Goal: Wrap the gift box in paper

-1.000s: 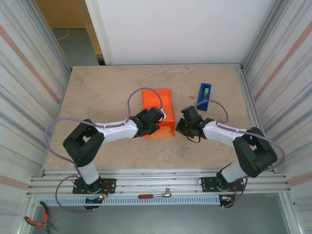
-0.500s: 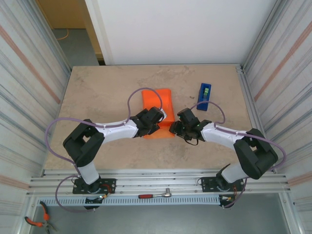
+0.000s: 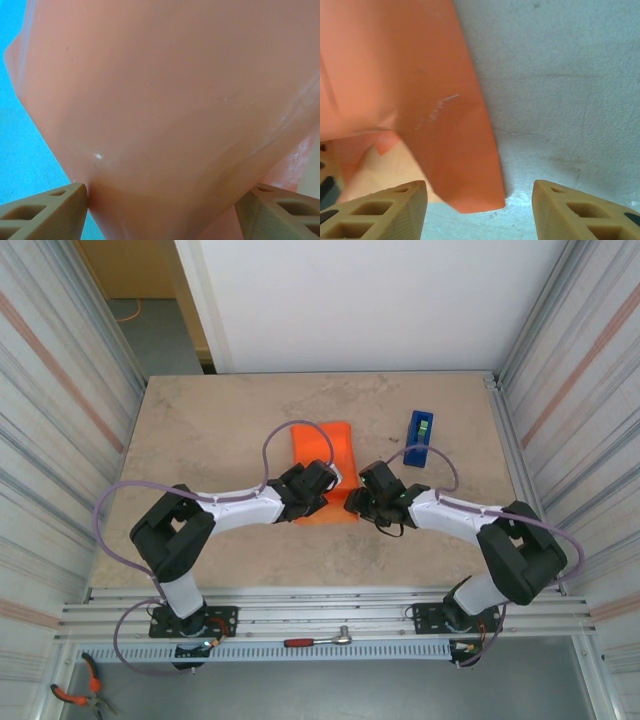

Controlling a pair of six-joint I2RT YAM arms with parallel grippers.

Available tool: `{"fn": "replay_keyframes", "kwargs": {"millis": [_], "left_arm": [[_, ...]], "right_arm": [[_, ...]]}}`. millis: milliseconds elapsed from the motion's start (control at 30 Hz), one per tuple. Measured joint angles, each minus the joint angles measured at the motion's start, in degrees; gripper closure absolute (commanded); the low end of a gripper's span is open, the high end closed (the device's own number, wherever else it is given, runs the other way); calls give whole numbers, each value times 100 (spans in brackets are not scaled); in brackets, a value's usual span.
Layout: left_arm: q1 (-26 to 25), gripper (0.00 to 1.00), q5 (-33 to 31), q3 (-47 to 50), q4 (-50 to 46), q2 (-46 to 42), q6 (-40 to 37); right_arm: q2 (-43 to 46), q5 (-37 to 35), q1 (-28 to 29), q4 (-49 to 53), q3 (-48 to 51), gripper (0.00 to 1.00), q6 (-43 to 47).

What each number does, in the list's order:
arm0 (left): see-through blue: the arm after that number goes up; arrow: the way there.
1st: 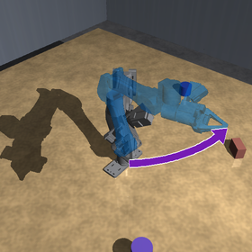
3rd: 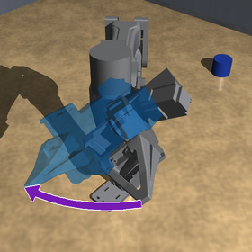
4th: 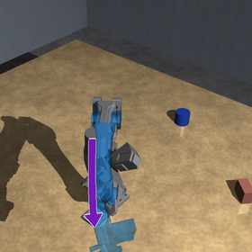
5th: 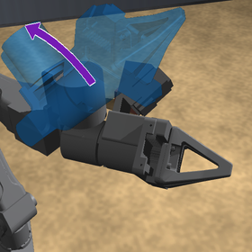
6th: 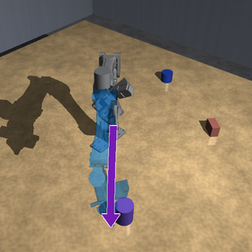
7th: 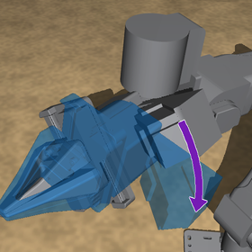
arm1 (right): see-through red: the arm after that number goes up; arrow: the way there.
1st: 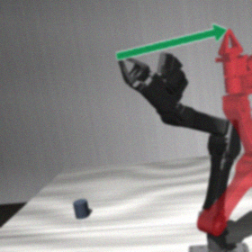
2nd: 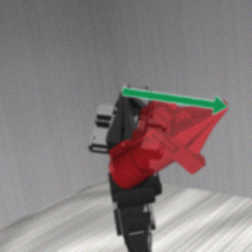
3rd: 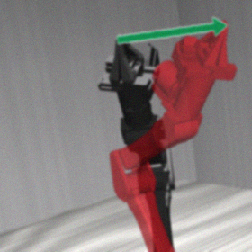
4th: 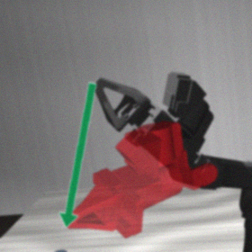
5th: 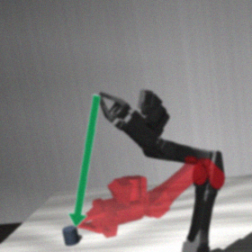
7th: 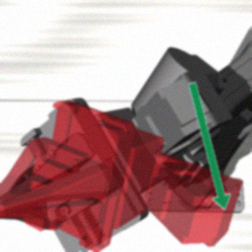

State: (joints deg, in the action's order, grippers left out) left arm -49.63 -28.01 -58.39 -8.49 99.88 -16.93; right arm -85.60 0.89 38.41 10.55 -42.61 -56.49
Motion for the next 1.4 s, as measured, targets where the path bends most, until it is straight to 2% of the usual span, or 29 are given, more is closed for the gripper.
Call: {"fn": "replay_keyframes", "kwargs": {"millis": [67, 300, 367, 500, 667, 867, 1033, 1167, 1233, 1333, 1400], "left_arm": [[0, 24, -2, 0, 0, 0, 0], [-2, 24, -9, 0, 0, 2, 0], [-4, 24, -13, 0, 0, 7, 0], [-24, 24, -44, 0, 2, 17, 0], [-26, 23, -66, 0, 17, 26, 0], [-28, 24, -63, 0, 20, 28, 0], [-28, 23, -70, 0, 22, 33, 0], [-28, 24, -70, 0, 22, 33, 0], [-28, 24, -72, 0, 22, 33, 0], [-33, 24, -72, 0, 22, 33, 0], [-37, 23, -83, 0, 22, 33, 0]], "right_arm": [[-111, 0, 0, 2, -2, 51, 0], [-212, -70, -2, 2, -4, 75, 9], [-212, -87, -2, 2, -4, 73, 0], [-212, -85, -2, 2, -4, 54, -4], [-212, -81, 0, 2, -4, 52, 15], [-212, -61, 24, -15, 15, 54, 13], [-256, -33, 24, -66, 63, 66, -4], [-376, 48, 20, -155, 61, 62, 15], [-391, 63, 20, -151, 35, 63, 17], [-400, 59, 20, -142, 33, 71, 15], [-415, 59, 11, -144, 33, 83, 28]]}}
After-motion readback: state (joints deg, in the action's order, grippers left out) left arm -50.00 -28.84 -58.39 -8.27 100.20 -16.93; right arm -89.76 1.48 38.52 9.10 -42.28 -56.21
